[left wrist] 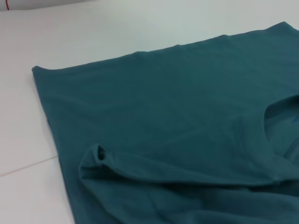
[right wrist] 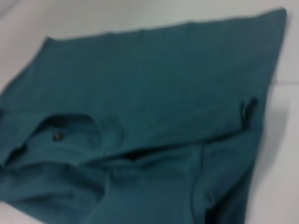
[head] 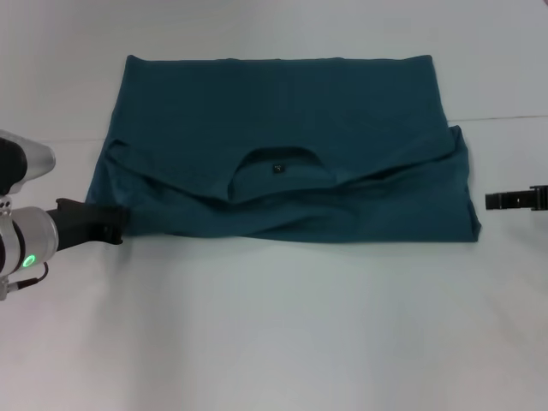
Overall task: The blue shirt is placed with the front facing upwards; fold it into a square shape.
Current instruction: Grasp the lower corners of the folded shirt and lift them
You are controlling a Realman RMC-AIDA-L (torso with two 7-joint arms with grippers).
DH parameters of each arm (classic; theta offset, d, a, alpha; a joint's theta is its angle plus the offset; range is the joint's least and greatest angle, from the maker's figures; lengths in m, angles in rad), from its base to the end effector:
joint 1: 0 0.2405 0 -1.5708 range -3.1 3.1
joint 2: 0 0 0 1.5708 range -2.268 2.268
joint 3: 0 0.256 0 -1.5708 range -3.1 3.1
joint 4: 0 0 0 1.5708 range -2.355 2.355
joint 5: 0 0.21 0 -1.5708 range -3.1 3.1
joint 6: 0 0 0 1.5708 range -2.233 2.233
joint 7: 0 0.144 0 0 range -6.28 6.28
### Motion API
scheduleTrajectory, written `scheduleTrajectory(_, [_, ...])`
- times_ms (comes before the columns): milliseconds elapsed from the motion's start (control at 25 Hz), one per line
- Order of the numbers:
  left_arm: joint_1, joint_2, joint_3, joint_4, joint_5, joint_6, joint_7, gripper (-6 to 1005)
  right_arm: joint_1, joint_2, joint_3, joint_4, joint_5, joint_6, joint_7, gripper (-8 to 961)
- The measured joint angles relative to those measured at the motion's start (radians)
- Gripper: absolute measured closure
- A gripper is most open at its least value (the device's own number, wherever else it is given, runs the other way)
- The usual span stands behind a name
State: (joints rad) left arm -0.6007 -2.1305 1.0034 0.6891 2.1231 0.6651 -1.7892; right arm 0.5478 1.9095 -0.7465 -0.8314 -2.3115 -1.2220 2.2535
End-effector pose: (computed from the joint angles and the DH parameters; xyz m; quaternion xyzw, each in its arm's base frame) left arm -0.2823 0.4161 -0.0205 -0.8591 -0.3295 -0.0587 0.3873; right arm 0.3248 0.3874 0.1010 -0.7937 0.5184 0.0816 0.3076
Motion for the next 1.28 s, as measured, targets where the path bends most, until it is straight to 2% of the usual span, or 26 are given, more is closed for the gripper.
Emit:
scheduleTrajectory(240, [-0.01,0.005,-0.005,0.001,0.0,0.017,-0.008,956,0.09,-0.03,0.006,-0.001,-0.15,-0.136,0.132,147])
scheduleTrajectory(400, [-0.018,0.012,-0.006,0.002,-0.003,0.039,-0.011,956,0.13,-0.032,0.002,0.006,-0.233,-0.146,0.169,80])
scheduleTrajectory(440, [-0.02,0.012,-0.006,0.002,-0.003,0.043,-0.011,956,0.138,-0.02,0.0,0.011,-0.256,-0.12,0.165,63])
scheduleTrajectory(480, [-0.023,0.012,-0.006,0.002,-0.003,0.046,-0.011,956,0.138,-0.02,0.0,0.011,-0.256,-0.12,0.165,53])
scheduleTrajectory(640, [-0.027,0.011,-0.006,0.003,-0.002,0.05,-0.012,956,0.135,0.022,-0.004,0.013,-0.262,-0.042,0.142,15])
scheduleTrajectory(760, [-0.027,0.009,-0.006,0.003,-0.001,0.05,-0.013,956,0.133,0.042,-0.005,0.025,-0.261,0.006,0.128,17])
scheduleTrajectory(1040, [-0.025,0.008,-0.006,0.002,0.0,0.05,-0.013,956,0.164,0.06,-0.005,0.128,-0.255,0.117,0.108,20])
scheduleTrajectory(1280, [-0.024,0.009,-0.006,0.002,0.0,0.05,-0.013,956,0.175,0.074,-0.005,0.153,-0.255,0.169,0.106,23])
